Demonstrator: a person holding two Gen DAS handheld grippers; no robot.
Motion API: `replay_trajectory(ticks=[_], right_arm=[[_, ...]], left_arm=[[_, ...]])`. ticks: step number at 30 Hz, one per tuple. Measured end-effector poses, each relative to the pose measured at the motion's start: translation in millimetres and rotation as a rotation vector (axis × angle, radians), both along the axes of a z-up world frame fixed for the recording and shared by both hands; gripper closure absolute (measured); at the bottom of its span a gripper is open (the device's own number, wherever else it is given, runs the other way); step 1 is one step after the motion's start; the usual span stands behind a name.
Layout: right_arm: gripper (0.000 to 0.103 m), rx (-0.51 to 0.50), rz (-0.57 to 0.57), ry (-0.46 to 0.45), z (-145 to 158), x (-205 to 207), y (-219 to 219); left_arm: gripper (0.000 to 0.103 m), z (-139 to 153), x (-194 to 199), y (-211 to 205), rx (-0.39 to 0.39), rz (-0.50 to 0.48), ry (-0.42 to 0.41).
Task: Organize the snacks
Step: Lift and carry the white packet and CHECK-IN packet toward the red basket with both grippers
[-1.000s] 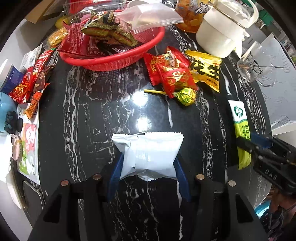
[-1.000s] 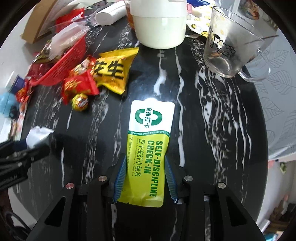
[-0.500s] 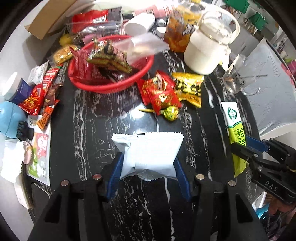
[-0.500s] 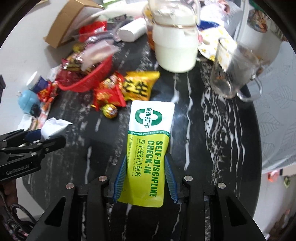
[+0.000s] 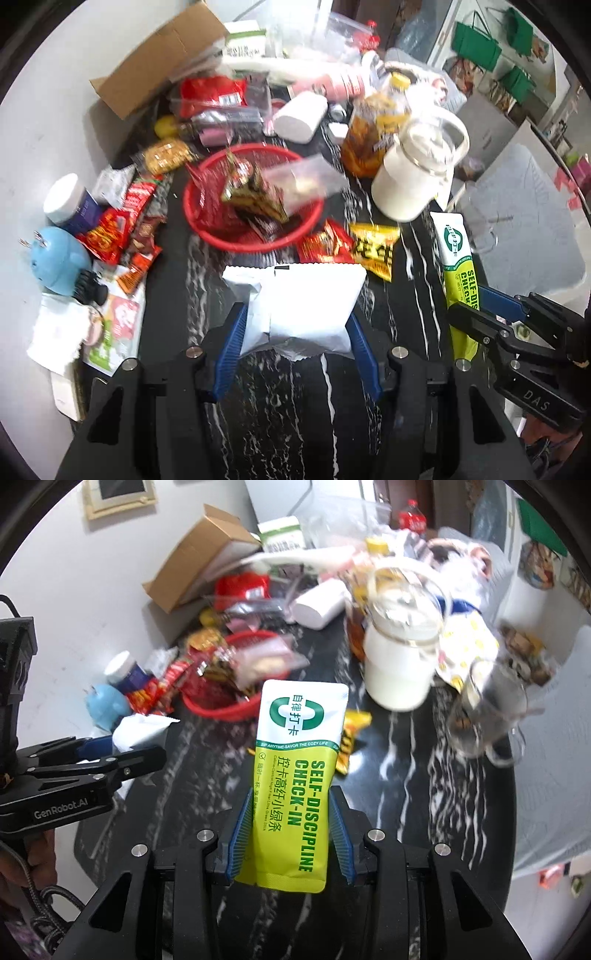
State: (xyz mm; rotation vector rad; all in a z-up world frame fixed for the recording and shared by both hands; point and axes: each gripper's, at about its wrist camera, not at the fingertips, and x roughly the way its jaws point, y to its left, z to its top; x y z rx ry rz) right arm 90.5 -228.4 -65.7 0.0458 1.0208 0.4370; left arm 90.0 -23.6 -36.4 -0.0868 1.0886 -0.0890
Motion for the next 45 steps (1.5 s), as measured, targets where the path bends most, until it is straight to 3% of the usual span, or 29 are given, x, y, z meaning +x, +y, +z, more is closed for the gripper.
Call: replay_trajectory(ticks=[11, 18, 27, 45], right_arm=[[0.063, 0.041, 0.056, -0.109, 36, 28, 27], [0.063, 0.058, 0.093, -0.152, 47, 51, 47], [0.063, 0.061, 0.114, -0.169, 45, 79, 68], [0.063, 0.072, 0.130, -0.141, 12, 120, 101]], left_arm=[[0.049, 43, 19, 25, -0.028, 0.055, -0.095], [0.049, 53, 41, 40, -0.030, 0.089, -0.135], [0.049, 43, 67, 58, -0.018, 0.122, -0.131], [0.049, 0, 104, 82, -0.003, 0.150, -0.103]])
